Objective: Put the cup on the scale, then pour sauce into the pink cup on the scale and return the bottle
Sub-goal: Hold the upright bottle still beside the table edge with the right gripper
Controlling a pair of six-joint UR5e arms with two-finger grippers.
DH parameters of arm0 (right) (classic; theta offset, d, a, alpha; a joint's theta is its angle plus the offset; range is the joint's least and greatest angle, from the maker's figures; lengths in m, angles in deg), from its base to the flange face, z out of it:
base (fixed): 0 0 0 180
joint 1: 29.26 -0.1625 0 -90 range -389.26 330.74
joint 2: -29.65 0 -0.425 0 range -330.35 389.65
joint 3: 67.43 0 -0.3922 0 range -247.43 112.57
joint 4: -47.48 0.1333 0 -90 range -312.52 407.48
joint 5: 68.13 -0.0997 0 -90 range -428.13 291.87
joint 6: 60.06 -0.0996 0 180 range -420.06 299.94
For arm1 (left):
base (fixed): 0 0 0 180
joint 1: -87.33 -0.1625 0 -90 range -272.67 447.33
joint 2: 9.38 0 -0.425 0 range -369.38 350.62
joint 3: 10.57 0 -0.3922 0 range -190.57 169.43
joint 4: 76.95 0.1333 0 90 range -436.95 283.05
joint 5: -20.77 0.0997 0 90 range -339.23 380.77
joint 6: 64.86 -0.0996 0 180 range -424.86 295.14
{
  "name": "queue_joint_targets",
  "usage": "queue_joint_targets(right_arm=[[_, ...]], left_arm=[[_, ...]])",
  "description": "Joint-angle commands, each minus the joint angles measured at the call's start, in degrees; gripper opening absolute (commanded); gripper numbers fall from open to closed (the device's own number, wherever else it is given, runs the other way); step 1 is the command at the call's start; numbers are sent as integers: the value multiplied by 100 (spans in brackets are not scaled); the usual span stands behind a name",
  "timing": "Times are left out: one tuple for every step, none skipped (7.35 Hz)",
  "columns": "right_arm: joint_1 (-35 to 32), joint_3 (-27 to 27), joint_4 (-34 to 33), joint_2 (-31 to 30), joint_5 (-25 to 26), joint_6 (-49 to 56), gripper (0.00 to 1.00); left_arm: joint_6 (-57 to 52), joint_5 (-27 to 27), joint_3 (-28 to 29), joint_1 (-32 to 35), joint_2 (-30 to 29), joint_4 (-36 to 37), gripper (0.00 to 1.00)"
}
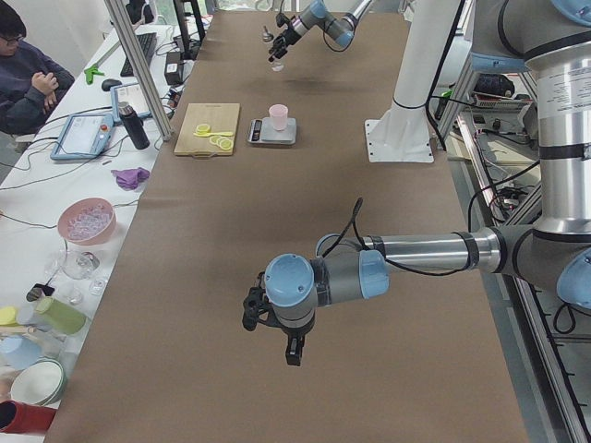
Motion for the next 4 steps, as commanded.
queue_joint_targets(right_arm=[[150,-472,182,226,512,23,0],[308,-463,182,217,889,-29,0],[535,-463,182,208,1319,-125,0],[677,-472,182,208,1532,-205,0]], left_arm=[[5,3,-5,0,0,0,98],[-4,-5,-5,0,0,0,98],[-4,-5,-5,0,0,0,98],[-4,-5,-23,0,0,0,98]])
